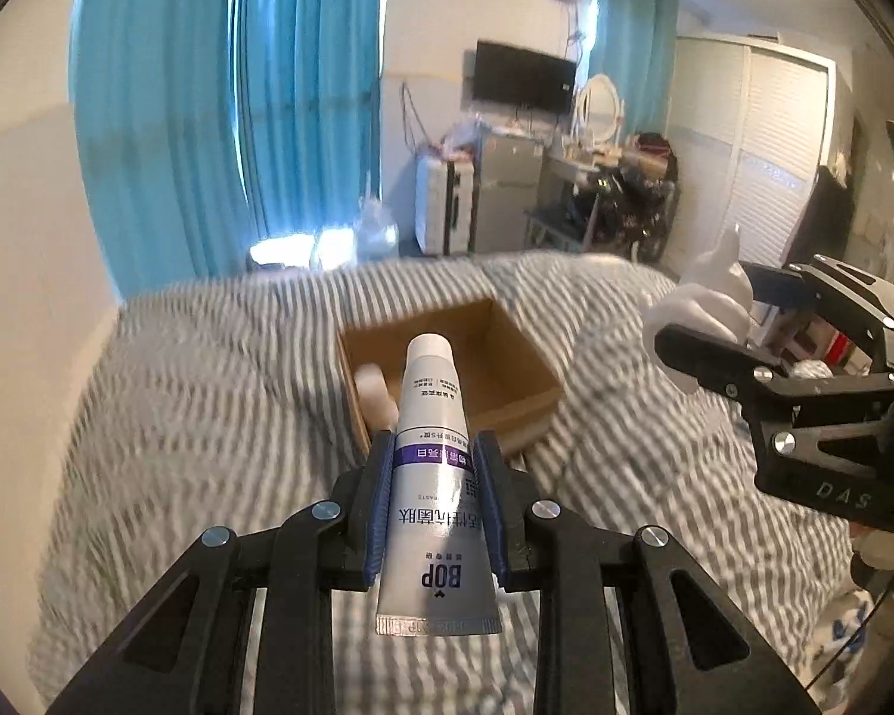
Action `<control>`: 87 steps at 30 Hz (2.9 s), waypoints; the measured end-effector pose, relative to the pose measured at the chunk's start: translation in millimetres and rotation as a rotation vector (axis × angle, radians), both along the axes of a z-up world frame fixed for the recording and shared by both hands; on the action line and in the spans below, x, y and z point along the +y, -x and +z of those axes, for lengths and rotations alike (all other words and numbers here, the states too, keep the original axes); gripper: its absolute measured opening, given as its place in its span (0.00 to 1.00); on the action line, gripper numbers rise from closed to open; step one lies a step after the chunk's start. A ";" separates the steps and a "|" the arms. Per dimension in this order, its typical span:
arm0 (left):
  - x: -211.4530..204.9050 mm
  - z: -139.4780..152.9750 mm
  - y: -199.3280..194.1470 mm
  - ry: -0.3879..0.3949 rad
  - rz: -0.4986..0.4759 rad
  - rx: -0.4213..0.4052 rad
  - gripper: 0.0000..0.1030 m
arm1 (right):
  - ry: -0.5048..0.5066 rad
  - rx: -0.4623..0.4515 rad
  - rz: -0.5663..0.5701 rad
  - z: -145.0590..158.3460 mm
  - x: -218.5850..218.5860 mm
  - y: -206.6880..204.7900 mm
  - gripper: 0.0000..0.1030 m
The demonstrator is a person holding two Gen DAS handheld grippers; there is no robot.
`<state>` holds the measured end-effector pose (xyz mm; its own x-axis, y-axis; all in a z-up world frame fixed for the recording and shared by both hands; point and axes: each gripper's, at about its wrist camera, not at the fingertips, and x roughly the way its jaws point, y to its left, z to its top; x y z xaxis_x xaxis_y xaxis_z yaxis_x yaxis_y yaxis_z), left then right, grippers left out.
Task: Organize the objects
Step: 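Carry toothpaste and bunny into the box and open both tools, then withdraw both tools from the box toward the remaining items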
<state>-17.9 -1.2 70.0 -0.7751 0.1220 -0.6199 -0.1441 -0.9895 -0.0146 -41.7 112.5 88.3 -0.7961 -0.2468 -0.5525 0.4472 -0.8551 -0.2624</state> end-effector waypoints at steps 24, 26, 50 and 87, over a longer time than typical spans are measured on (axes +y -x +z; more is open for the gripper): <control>24.0 -55.5 192.8 0.142 -0.019 -0.084 0.26 | 0.057 -0.111 -0.035 -42.0 -14.5 195.4 0.63; 20.1 -73.2 205.1 0.126 -0.016 -0.114 0.26 | 0.046 -0.133 -0.043 -62.4 -13.7 208.6 0.63; 10.6 -171.7 258.7 0.052 -0.067 -0.228 0.36 | 0.033 -0.257 -0.037 -168.7 -16.2 265.1 0.73; -19.4 33.9 74.2 0.096 0.132 0.115 1.00 | 0.177 0.088 -0.093 52.3 48.2 57.4 0.84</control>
